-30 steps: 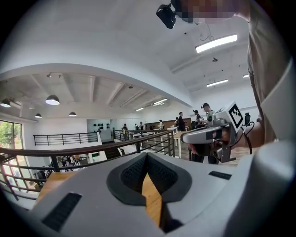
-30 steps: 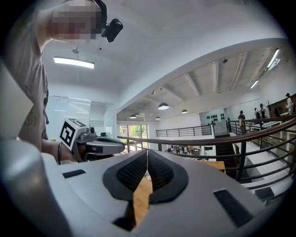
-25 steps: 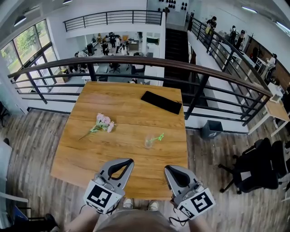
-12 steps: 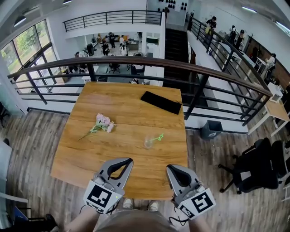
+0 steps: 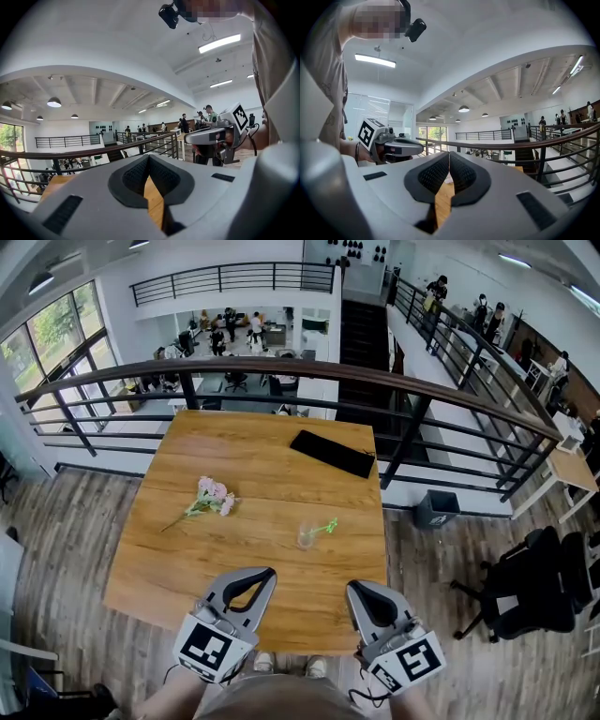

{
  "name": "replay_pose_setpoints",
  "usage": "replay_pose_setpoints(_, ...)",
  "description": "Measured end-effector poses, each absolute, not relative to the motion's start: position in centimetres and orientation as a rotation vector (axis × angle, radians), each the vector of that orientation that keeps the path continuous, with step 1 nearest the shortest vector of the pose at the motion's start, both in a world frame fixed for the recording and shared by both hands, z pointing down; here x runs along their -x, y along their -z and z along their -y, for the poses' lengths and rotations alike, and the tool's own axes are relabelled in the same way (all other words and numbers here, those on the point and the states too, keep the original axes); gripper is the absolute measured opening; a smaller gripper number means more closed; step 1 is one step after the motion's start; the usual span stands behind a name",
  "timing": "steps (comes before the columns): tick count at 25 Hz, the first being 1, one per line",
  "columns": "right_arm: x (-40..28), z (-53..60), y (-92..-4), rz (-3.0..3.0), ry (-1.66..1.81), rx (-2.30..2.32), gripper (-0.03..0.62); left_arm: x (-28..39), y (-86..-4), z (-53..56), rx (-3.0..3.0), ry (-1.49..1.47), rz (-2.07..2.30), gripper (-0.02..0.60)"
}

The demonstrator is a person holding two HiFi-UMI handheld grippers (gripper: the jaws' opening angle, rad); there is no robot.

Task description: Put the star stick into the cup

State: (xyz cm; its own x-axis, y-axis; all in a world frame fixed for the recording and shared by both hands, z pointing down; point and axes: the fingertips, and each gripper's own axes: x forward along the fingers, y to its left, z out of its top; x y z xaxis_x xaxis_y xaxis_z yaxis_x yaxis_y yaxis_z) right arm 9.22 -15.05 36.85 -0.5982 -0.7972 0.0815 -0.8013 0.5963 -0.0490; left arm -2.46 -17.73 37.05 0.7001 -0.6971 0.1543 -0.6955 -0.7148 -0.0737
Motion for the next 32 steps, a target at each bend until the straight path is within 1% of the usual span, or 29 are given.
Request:
replay_pose_setpoints(10,-9.6,15.3,-36.4,2.766,-0.159,-1.427,0.032,2.3,-36.8,18.1,2.896,0.262,-1.163,0.015)
replay_pose_setpoints(24,-10.7,14.8,-36.2,2.701,-0.126,-1.53,0.032,1.0,-36.9,18.9,2.931,0.236,-1.047,0.015)
replay_pose_setpoints(32,-9.7,14.8,-35.5,2.703,-0.06,-1.509,0.031,1.2,-36.6,19.1,2.932,0.236,-1.024,0.015)
